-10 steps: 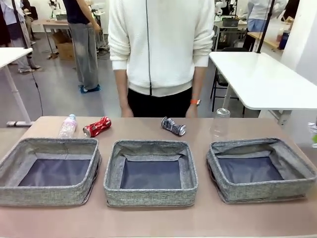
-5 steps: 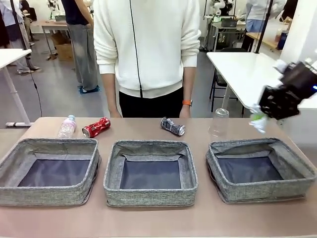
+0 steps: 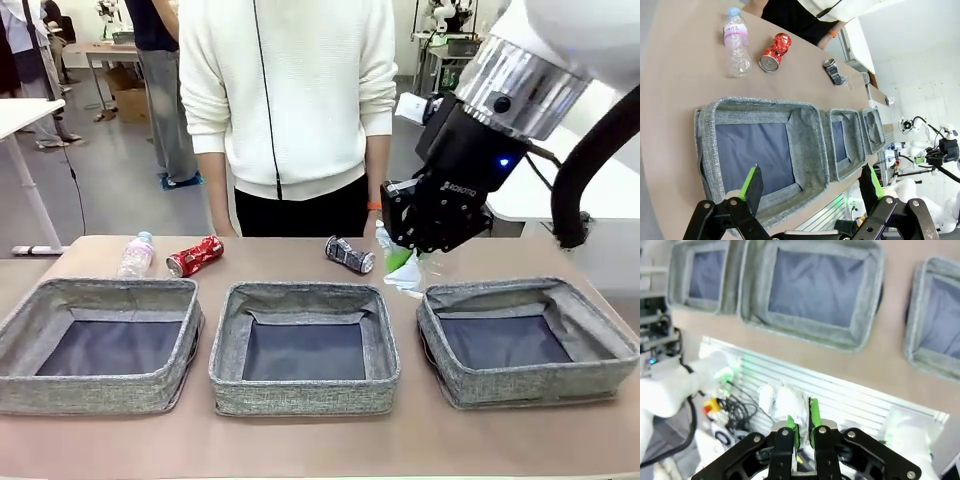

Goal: Sort the waste into the appropriate baskets.
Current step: Pick up the waste item pointed out by the person.

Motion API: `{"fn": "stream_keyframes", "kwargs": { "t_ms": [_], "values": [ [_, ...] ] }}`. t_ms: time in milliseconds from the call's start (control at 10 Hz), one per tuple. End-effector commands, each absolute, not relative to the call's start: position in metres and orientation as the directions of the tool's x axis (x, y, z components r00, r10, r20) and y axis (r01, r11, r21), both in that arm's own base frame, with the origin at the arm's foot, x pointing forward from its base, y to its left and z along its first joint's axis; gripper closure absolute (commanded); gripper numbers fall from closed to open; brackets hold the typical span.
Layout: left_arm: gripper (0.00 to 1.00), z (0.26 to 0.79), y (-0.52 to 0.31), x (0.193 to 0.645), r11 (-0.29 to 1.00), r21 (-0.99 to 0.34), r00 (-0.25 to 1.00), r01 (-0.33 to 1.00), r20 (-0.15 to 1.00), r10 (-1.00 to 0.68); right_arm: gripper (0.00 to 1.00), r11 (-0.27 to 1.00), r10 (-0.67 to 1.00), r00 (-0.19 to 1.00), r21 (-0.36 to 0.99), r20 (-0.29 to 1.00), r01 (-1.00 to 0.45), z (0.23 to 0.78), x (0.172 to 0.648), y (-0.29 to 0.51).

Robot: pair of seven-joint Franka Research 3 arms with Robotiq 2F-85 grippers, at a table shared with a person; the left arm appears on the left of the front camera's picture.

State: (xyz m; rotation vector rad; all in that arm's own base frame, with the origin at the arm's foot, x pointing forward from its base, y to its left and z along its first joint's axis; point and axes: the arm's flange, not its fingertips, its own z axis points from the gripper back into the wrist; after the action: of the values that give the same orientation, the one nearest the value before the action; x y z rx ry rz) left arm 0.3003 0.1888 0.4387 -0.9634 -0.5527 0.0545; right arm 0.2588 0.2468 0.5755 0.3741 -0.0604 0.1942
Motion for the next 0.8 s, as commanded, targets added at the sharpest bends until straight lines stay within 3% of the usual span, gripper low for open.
{"fn": "stream_keyframes", "kwargs": {
  "t_ms": [0, 200, 700],
  "values": [
    [0.00, 0.439, 0.188, 0.301, 0.570, -0.792, 0.850, 0.220, 0.442, 0.286, 0.89, 0.914, 0.092, 0.991, 0.386, 0.092, -0.121, 0.579, 0.282, 0.219],
    [0.00, 0.439, 0.188, 0.301, 0.570, -0.792, 0.850, 0.220, 0.442, 0.286, 0.89, 0.912, 0.152, 0.984, 0.371, 0.090, -0.175, 0.577, 0.266, 0.237],
    [0.00, 0.439, 0.188, 0.301, 0.570, -0.792, 0.850, 0.220, 0.442, 0.286, 0.89, 0.953, -0.257, 0.966, 0.170, 0.022, 0.250, 0.666, 0.222, 0.348]
  ]
}}
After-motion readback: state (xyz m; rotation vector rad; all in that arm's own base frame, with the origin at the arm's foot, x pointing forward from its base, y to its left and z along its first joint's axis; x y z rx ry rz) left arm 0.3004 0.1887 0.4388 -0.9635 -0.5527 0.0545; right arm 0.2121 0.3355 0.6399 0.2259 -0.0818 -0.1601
